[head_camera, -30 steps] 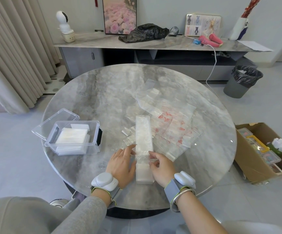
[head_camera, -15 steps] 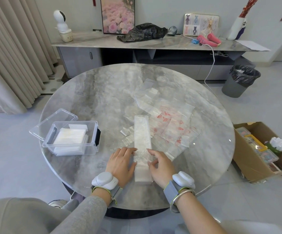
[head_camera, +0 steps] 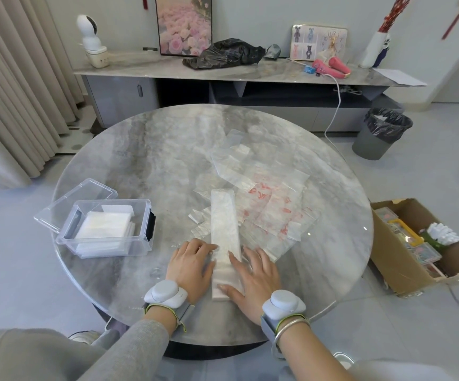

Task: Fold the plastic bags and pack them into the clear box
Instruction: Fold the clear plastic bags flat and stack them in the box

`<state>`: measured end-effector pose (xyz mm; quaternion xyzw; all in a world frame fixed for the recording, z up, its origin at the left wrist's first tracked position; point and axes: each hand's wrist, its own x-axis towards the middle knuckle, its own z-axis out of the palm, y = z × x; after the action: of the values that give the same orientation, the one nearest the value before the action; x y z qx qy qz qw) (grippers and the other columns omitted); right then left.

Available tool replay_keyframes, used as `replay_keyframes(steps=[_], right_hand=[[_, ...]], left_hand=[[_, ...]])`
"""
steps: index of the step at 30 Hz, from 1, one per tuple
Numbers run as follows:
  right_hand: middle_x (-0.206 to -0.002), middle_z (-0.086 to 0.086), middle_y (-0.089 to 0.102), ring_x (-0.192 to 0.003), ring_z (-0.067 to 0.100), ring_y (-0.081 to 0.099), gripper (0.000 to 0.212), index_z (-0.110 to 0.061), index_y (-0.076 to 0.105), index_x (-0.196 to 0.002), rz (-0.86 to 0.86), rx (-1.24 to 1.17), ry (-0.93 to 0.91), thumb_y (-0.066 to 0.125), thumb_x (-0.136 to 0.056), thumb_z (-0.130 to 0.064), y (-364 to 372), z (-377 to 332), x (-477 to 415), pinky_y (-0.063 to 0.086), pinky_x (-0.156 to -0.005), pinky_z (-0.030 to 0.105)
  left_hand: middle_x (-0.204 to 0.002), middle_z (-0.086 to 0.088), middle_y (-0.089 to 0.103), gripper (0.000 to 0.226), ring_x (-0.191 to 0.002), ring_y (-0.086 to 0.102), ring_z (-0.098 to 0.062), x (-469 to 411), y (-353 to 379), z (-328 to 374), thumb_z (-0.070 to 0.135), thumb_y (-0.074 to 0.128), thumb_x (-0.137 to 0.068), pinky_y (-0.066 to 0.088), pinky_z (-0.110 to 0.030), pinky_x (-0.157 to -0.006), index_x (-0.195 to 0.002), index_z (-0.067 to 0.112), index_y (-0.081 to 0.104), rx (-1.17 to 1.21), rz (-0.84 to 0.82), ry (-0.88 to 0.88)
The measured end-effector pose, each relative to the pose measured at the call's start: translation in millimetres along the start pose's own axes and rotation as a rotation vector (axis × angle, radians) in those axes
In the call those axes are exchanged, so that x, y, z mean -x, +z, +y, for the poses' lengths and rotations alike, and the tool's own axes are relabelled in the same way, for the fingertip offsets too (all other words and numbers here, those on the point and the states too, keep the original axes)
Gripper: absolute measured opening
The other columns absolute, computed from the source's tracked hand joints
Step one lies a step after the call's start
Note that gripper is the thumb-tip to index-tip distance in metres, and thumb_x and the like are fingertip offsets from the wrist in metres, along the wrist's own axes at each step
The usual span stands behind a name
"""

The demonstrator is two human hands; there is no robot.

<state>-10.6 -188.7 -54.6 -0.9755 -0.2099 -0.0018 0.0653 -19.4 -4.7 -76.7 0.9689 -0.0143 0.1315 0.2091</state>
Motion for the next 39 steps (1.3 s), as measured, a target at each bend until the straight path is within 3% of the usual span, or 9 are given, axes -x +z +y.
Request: replay_keyframes(steps=[4,9,13,17,21,24,29,34,39], right_hand=[[-0.133,0.003,0.057,-0.128,0.029,0.036,0.065,-0.035,0.057,-0.129,-0.014,0.047,0.009,0.03,-0.082,-0.072,5.3,1.2,0.4,0.05,-0.092,0.039],[-0.14,0.007,0.051,-0.133,0.029,0.027,0.068,-0.032,0.048,-0.138,-0.06,0.011,-0.011,0.032,-0.083,-0.07,12.5,1.0,1.6,0.043,-0.1,0.042],[-0.14,0.008,0.051,-0.134,0.028,0.026,0.07,-0.029,0.046,-0.139,-0.075,-0.012,-0.002,0.034,-0.083,-0.07,13.0,0.1,-0.7,0.026,-0.109,0.038],[-0.156,0.006,0.026,-0.146,0.029,0.013,0.081,-0.028,0.03,-0.149,-0.099,-0.102,-0.048,0.019,-0.08,-0.07,1.1,-1.6,-1.4,0.019,-0.115,0.04],[-0.131,0.001,0.054,-0.122,0.026,0.051,0.046,-0.024,0.063,-0.118,-0.023,-0.175,-0.09,0.054,-0.083,-0.052,-21.6,0.2,-1.1,0.051,-0.091,0.038],[-0.143,-0.003,0.039,-0.131,0.02,0.037,0.043,-0.022,0.057,-0.126,-0.08,-0.178,-0.214,0.061,-0.084,-0.03,-34.4,2.2,4.9,0.04,-0.099,0.034],[-0.144,-0.003,0.036,-0.131,0.021,0.034,0.058,-0.025,0.048,-0.134,-0.164,-0.089,-0.302,0.059,-0.077,-0.022,-36.9,-3.3,14.9,0.038,-0.1,0.034],[-0.1,-0.006,0.068,-0.086,0.016,0.066,0.054,-0.026,0.071,-0.093,0.027,-0.031,-0.265,0.083,-0.041,-0.016,-19.7,-9.2,12.7,0.055,-0.059,0.025],[-0.087,-0.012,0.073,-0.084,0.011,0.067,0.032,-0.026,0.075,-0.08,0.198,-0.091,-0.249,0.081,-0.049,-0.019,-13.9,-6.9,11.3,0.054,-0.059,0.022]], left_hand=[[-0.107,0.004,0.057,0.034,-0.092,0.06,-0.022,0.1,0.7,1.2,0.024,0.071,-0.083,0.053,-0.033,-0.069,-0.117,0.025,0.066,0.036,-0.011,-0.005],[-0.127,0.008,0.047,0.037,-0.1,0.059,-0.015,1.4,-9.3,6.1,0.031,0.061,-0.09,0.054,-0.033,-0.058,-0.126,0.027,0.055,0.119,0.006,-0.031],[-0.119,0.011,0.054,0.034,-0.101,0.055,-0.012,4.9,-13.5,3.5,0.044,0.046,-0.088,0.053,-0.027,-0.068,-0.112,0.027,0.062,0.06,-0.034,0.119],[-0.11,0.011,0.059,0.032,-0.096,0.055,-0.015,5.9,-10.7,0.8,0.039,0.046,-0.083,0.054,-0.032,-0.074,-0.104,0.025,0.065,-0.004,-0.038,0.163],[-0.111,0.01,0.06,0.034,-0.096,0.056,-0.017,3.8,-11.6,0.6,0.038,0.045,-0.082,0.053,-0.033,-0.074,-0.106,0.024,0.065,-0.016,-0.059,0.159],[-0.111,0.009,0.06,0.036,-0.096,0.057,-0.019,3.2,-12.0,0.8,0.038,0.045,-0.081,0.053,-0.034,-0.074,-0.107,0.024,0.065,-0.005,-0.073,0.152],[-0.111,0.008,0.061,0.038,-0.097,0.057,-0.019,2.2,-13.6,1.9,0.038,0.044,-0.081,0.054,-0.034,-0.076,-0.107,0.022,0.066,0.004,-0.086,0.136],[-0.109,0.01,0.063,0.039,-0.095,0.056,-0.019,3.5,-15.6,4.1,0.038,0.041,-0.082,0.053,-0.032,-0.076,-0.106,0.022,0.068,0.093,-0.061,0.088],[-0.114,0.011,0.063,0.048,-0.099,0.055,-0.021,2.9,-20.3,2.7,0.021,0.034,-0.077,0.053,-0.036,-0.078,-0.113,0.024,0.066,0.113,-0.109,0.066]])
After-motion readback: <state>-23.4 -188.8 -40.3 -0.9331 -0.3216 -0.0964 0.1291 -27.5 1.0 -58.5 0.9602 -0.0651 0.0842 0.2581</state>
